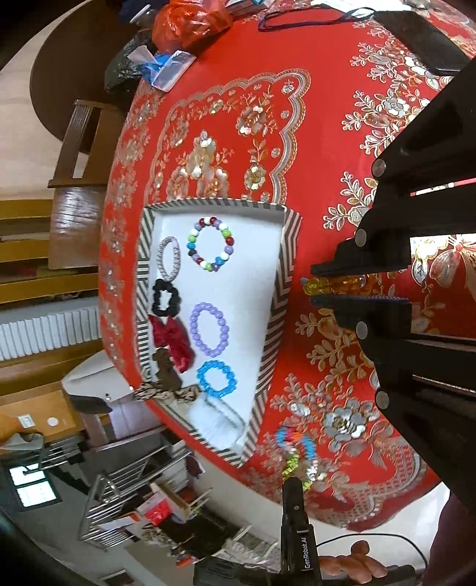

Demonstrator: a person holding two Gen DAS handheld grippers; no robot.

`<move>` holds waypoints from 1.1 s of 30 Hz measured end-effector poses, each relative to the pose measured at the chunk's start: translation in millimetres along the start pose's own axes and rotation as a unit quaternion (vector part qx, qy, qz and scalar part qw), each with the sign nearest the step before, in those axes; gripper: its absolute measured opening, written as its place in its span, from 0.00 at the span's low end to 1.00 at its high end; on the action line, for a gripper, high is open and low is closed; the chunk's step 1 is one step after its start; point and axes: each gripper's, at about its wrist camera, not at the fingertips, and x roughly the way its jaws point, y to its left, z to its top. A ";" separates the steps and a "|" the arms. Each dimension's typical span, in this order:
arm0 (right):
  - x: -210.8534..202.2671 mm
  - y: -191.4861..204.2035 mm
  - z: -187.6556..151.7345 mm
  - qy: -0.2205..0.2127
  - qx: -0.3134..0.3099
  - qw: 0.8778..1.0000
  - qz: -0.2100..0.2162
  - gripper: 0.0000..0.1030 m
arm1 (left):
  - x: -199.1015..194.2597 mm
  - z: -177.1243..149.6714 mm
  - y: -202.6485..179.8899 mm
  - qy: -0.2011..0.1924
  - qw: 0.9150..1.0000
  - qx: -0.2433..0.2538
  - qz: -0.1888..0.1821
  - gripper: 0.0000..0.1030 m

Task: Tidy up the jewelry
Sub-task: 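Carry both bracelets into the tray with both tools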

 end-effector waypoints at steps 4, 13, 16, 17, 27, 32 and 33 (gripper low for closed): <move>-11.3 -0.6 6.3 -0.013 0.003 1.000 0.001 0.08 | -30.0 4.9 -4.3 -0.020 1.000 0.013 -0.007 0.04; -29.2 -2.9 37.7 -0.040 -0.005 0.999 -0.004 0.08 | -76.8 41.5 -29.7 -0.072 0.996 0.041 -0.025 0.04; -28.1 -3.5 51.3 -0.045 -0.009 0.999 -0.005 0.08 | -84.6 55.4 -42.3 -0.085 0.995 0.052 -0.029 0.04; -27.1 -3.9 54.9 -0.045 -0.009 0.999 -0.004 0.08 | -84.9 59.4 -46.1 -0.088 0.994 0.055 -0.029 0.04; 8.8 -3.9 77.2 -0.022 0.005 1.000 0.017 0.08 | -42.2 97.3 -103.4 -0.064 0.995 0.064 -0.046 0.04; 28.9 -2.9 77.5 -0.005 0.020 0.999 0.045 0.08 | -2.1 104.0 -112.7 -0.035 0.997 0.047 -0.053 0.04; 33.5 -2.7 77.9 0.000 0.017 0.999 0.047 0.08 | 6.1 104.0 -108.7 -0.028 0.998 0.039 -0.049 0.04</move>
